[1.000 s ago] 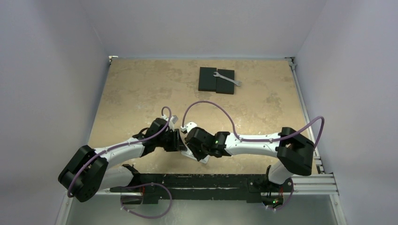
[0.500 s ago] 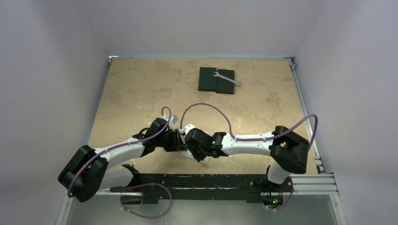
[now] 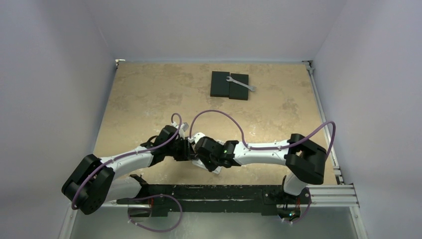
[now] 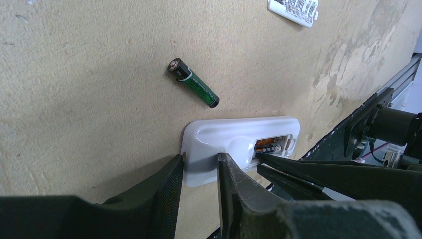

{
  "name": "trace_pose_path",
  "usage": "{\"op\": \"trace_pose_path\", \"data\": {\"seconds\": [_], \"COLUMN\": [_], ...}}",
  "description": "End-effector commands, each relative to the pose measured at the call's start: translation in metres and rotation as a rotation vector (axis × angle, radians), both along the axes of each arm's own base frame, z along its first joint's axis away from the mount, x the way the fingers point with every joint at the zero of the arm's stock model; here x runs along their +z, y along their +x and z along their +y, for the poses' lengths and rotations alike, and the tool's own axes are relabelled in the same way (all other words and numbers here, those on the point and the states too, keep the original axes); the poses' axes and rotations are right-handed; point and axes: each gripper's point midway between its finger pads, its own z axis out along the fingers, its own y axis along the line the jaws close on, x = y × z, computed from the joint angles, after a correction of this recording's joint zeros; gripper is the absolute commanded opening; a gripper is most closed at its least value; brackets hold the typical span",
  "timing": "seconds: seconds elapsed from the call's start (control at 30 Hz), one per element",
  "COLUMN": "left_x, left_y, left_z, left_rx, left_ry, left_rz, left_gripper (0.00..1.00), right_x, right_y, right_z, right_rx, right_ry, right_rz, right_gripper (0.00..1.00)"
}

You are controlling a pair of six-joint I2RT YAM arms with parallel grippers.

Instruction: Load the batteries into the remote control

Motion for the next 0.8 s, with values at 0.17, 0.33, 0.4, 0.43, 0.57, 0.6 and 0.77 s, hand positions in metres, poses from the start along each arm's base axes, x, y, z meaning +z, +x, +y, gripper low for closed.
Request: {"op": "trace_pose_path", "data": {"seconds": [0.17, 0.33, 0.4, 0.43, 0.57, 0.6, 0.77], "left_x": [-0.001, 0.004, 0.007, 0.01, 0.016, 0.017, 0.025], "left_y": [-0.002, 0.002, 0.002, 0.003, 0.002, 0.002, 0.0], "left_z": [0.0, -0.002, -0.003, -0.004, -0.002, -0.001, 0.003], "left_rx": [-0.021, -0.022, -0.025, -0.03, -0.028, -0.026, -0.004], "left_ry": [0.018, 0.021, 0.02, 0.016, 0.037, 0.043, 0.058], "left_rz": [0.002, -0.003, -0.004, -0.005, 0.006, 0.007, 0.02], "left_gripper": [0.32, 0.34, 0.34, 0.35, 0.38, 0.39, 0.43], "right_x": [0.011, 0.024, 0.03, 0.033, 0.043, 0.045, 0.051], "right_y": [0.006, 0.011, 0.014, 0.016, 0.023, 0.024, 0.032], "right_z": [0.008, 0.009, 0.008, 0.007, 0.001, 0.0, -0.009], "right_rx": [-0.027, -0.045, -0.054, -0.06, -0.079, -0.082, -0.103], "right_ry": [0.042, 0.066, 0.073, 0.076, 0.079, 0.081, 0.089], "right_rz": [-0.025, -0.056, -0.073, -0.084, -0.126, -0.134, -0.167], "right_gripper": [0.28, 0.35, 0.37, 0.39, 0.43, 0.44, 0.46]}}
